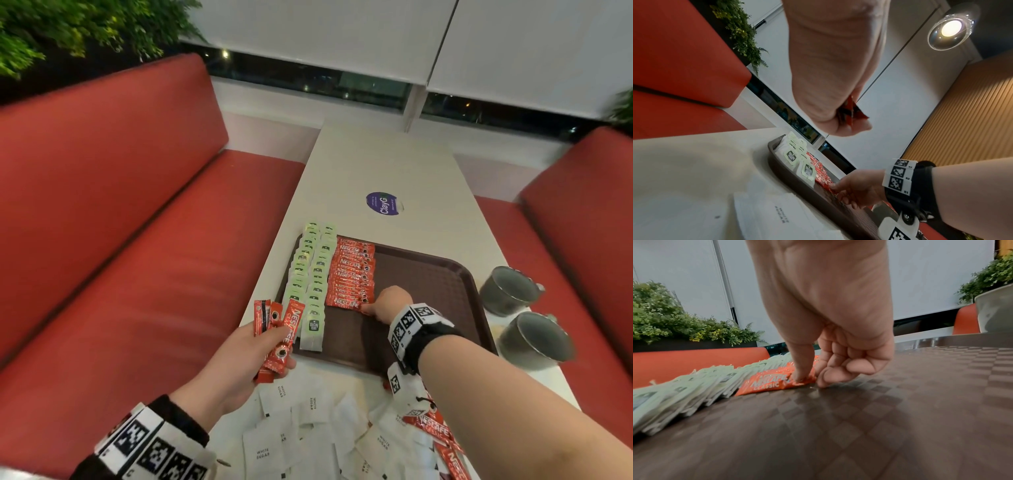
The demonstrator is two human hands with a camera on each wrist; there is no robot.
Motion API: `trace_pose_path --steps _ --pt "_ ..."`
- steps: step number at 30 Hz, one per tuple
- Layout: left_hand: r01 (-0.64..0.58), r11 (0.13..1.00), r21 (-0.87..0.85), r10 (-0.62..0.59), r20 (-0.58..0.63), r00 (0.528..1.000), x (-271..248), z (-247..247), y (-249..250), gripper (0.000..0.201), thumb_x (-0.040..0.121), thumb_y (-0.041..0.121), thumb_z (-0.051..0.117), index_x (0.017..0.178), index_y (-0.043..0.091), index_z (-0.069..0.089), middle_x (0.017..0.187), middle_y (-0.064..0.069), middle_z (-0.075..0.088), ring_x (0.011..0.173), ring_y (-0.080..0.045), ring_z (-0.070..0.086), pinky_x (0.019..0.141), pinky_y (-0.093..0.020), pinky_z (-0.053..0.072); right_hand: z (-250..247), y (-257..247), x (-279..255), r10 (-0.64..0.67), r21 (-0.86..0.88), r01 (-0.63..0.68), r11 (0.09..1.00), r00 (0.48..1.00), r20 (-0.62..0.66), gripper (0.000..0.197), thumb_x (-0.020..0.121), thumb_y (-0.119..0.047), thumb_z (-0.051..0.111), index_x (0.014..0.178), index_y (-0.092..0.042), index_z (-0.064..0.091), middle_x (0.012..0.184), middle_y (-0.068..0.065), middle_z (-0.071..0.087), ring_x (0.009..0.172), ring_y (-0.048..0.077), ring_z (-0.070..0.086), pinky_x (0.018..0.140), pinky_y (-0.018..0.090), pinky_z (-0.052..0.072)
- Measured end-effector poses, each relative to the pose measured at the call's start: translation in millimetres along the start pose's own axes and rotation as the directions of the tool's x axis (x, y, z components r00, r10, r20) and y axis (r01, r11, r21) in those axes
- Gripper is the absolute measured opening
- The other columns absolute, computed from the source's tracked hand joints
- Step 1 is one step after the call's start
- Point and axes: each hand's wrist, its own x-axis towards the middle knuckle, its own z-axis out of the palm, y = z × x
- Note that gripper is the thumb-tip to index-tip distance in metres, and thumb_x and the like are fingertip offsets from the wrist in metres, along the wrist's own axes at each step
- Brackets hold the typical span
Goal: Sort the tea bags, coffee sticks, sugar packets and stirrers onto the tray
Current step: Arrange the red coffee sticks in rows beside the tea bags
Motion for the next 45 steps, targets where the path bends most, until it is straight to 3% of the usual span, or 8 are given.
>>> trace_pose_path --steps 5,11,14,22,30,37,40,45 --pt "-0.009 1.000 0.013 0.008 0.034 0.999 -2.9 2.9 2.2 0.016 0.094 0.019 0.057 0.106 0.010 0.060 0.082 -0.009 0.065 0.059 -0.014 0.065 0.051 -0.023 0.050 -17.8 4.1 -30.1 -0.118 0.210 0.147 0.967 0.983 -0.142 0.038 0.088 -0.044 0.061 0.094 -0.007 0.066 0.092 0.005 0.068 0.083 0.019 0.064 0.067 0.027 0.049" --pt "-0.036 0.997 0.072 0.030 0.087 0.996 -3.1 7.6 4.7 0.016 0.092 0.020 0.060 0.105 0.011 0.062 0.075 -0.005 0.065 0.058 -0.014 0.061 0.049 -0.022 0.046 -28.5 -11.3 -118.7 -0.506 0.600 0.508 0.618 0.841 -0.190 0.013 0.088 -0.030 0.066 0.086 -0.018 0.068 0.074 -0.004 0.066 0.064 0.006 0.059 0.062 0.018 0.046" --pt "-0.069 0.983 0.171 0.048 0.121 0.991 -3.1 13.3 4.3 0.015 0.092 0.023 0.061 0.104 0.015 0.062 0.077 -0.004 0.065 0.057 -0.012 0.060 0.050 -0.021 0.043 -24.0 -14.3 -138.9 -0.612 0.674 0.522 0.523 0.780 -0.129 0.006 0.086 -0.017 0.070 0.088 -0.012 0.069 0.069 -0.004 0.065 0.059 0.004 0.058 0.059 0.014 0.046" --pt "-0.167 0.954 0.248 0.149 0.089 0.985 3.0 19.1 -4.4 0.014 0.087 0.018 0.067 0.101 0.016 0.069 0.074 0.000 0.071 0.056 -0.008 0.056 0.054 -0.020 0.046 -19.0 -1.1 -149.9 -0.544 0.884 0.374 0.279 0.820 -0.176 0.010 0.084 -0.003 0.068 0.078 -0.009 0.062 0.056 -0.006 0.061 0.053 0.007 0.054 0.050 0.017 0.043" --pt "-0.127 0.990 0.069 0.127 0.003 0.992 13.6 22.4 -12.5 0.013 0.086 0.017 0.068 0.098 0.011 0.069 0.076 -0.005 0.066 0.063 -0.013 0.054 0.052 -0.024 0.044 -8.2 -9.0 -147.0 -0.471 0.844 0.410 0.346 0.854 -0.222 0.019 0.088 -0.002 0.063 0.077 -0.016 0.063 0.064 -0.012 0.067 0.056 -0.003 0.058 0.058 0.015 0.045" --pt "-0.077 0.997 -0.021 0.076 -0.076 0.994 9.8 0.9 -15.3 0.019 0.094 0.032 0.056 0.087 0.015 0.052 0.058 -0.005 0.048 0.044 -0.015 0.042 0.042 -0.023 0.032 -26.9 -1.1 -88.6 -0.444 0.129 0.468 0.874 0.878 -0.176 0.014 0.085 -0.012 0.067 0.096 -0.019 0.060 0.082 -0.001 0.061 0.063 0.010 0.062 0.051 0.015 0.047" --pt "-0.068 0.997 -0.045 0.064 -0.097 0.993 10.1 -7.4 -15.2 0.023 0.096 0.031 0.051 0.083 0.013 0.047 0.057 -0.003 0.046 0.043 -0.015 0.041 0.041 -0.023 0.031 -27.9 -13.8 -78.1 -0.481 -0.148 0.470 0.870 0.875 -0.048 0.007 0.086 -0.016 0.065 0.093 -0.016 0.062 0.096 0.005 0.065 0.080 0.023 0.067 0.074 0.034 0.058" --pt "-0.043 0.987 -0.153 0.027 -0.103 0.994 12.7 -16.5 -16.6 0.012 0.097 0.018 0.045 0.087 0.010 0.046 0.063 -0.005 0.045 0.044 -0.017 0.043 0.039 -0.022 0.031 -22.6 -33.8 -64.2 -0.521 -0.387 0.497 0.777 0.852 0.049 0.021 0.090 -0.018 0.059 0.108 -0.011 0.066 0.107 0.008 0.065 0.098 0.027 0.062 0.087 0.035 0.052"
